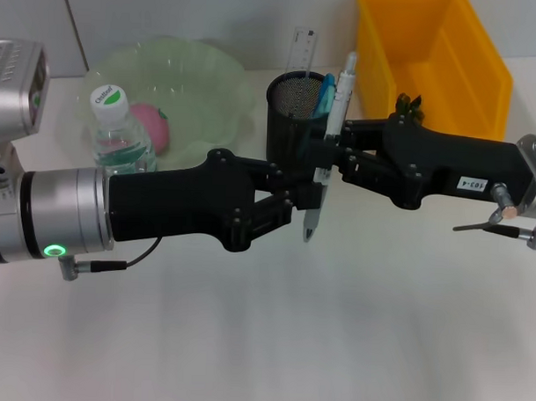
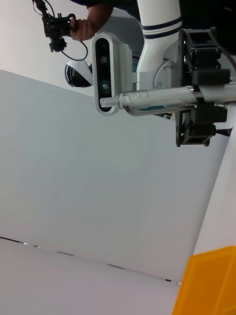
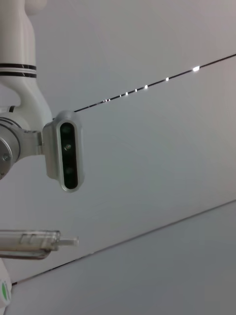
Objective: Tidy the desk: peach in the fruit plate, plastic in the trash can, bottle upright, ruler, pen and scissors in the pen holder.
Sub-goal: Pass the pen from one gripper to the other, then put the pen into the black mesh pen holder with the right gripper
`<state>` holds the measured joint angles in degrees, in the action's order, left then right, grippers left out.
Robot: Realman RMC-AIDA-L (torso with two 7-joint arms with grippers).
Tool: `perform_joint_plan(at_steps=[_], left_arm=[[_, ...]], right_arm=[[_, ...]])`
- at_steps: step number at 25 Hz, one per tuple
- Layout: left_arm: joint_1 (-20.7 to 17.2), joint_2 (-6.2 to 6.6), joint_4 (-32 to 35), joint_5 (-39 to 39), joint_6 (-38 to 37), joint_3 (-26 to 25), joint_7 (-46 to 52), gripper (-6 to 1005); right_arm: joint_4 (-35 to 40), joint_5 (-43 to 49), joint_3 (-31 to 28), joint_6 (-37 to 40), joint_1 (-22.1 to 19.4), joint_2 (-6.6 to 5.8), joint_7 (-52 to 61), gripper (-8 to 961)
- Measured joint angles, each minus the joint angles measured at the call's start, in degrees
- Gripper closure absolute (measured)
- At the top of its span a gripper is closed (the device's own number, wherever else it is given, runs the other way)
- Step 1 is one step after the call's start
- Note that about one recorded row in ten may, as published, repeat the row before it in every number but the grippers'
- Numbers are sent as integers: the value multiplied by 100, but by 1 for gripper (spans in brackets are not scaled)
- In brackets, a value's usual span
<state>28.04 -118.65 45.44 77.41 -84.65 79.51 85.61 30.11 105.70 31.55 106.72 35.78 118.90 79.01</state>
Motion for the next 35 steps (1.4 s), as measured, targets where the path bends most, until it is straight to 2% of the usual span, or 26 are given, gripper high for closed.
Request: perform_joint_plan(at_steps=[18,26,32,35], left_arm=[[0,25,-28,9,-141,-14,64,847],[0,49,-332,34,-133,-72,78,435],[-3,65,-547,180,-103,-245,20,221],[-46,65,-633,257,-125,-300,1,222]], right_arm=[[-18,-2,-64,14,-13,-9,-43,792],[16,-298,-153,-53,-98,-32,-48,812],[28,-327,-453,-196,-108,-38,-154,813],[41,-501,-577,-553,-102,-19,-294,813]])
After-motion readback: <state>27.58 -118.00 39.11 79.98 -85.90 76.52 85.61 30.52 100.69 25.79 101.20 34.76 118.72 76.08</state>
